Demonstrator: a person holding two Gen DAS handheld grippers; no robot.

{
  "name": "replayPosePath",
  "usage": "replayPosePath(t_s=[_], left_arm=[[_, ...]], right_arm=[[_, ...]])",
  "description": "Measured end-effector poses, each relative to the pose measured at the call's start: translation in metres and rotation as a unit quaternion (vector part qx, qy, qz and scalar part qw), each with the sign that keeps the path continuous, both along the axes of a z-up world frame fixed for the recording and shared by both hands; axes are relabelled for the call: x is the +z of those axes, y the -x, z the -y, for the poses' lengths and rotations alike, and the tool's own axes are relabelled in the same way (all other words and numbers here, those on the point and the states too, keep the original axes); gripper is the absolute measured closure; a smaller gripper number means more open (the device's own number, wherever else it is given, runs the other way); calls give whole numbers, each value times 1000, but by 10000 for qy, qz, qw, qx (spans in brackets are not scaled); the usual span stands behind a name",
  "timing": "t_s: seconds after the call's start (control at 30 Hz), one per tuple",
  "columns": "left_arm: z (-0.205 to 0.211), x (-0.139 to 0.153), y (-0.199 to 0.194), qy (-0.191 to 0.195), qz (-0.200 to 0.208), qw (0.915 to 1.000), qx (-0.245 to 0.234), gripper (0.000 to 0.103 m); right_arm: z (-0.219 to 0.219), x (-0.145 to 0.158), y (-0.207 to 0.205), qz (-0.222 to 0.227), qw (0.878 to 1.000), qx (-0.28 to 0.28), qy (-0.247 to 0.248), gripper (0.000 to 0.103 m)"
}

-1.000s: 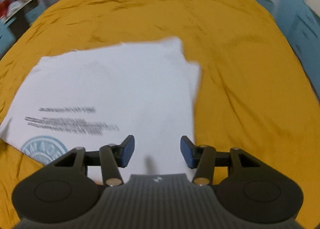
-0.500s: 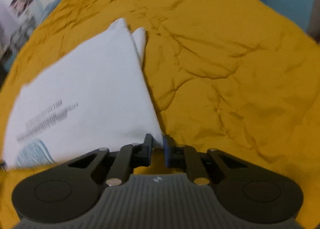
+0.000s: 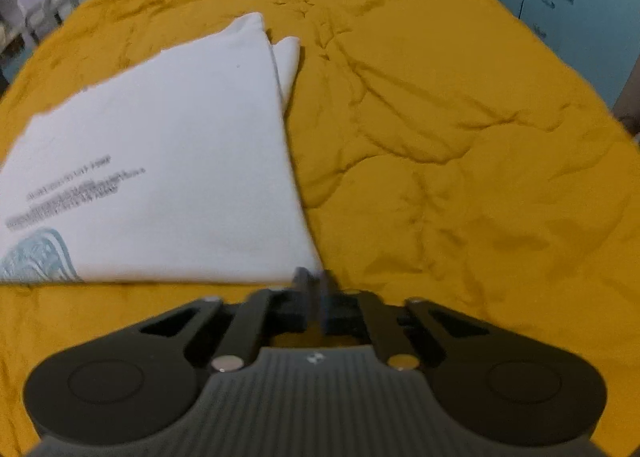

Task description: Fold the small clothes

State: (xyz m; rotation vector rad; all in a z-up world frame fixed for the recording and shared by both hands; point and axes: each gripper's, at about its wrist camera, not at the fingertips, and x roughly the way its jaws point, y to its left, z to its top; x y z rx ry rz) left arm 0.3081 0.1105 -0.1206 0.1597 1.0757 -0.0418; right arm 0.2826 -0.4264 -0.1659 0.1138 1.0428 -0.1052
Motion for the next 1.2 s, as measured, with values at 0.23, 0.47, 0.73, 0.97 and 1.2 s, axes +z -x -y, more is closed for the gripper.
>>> replayPosePath(t_s=[0.23,0.47,0.73,0.97,1.2], left_arm=[[3,48,-15,207,752,9969,30,81],[28,59,-40,867,1139,9897,-85,81],[41,31,-71,1273,1134,9854,-28,81],[47,4,-96,1068,1057,9886,57,81],[51,-23,-111,1024,949,9902,0,81]], right_arm=[[22,33,6,462,9984,288,-150,100],[25,58,-24,868,9928,414,-718,71],[32,40,-86,1073,9819,79,-1561,61],[31,6,-135,977,9805,-47,-1703,61],[35,-23,-172,893,9791,-134,-1823,62]])
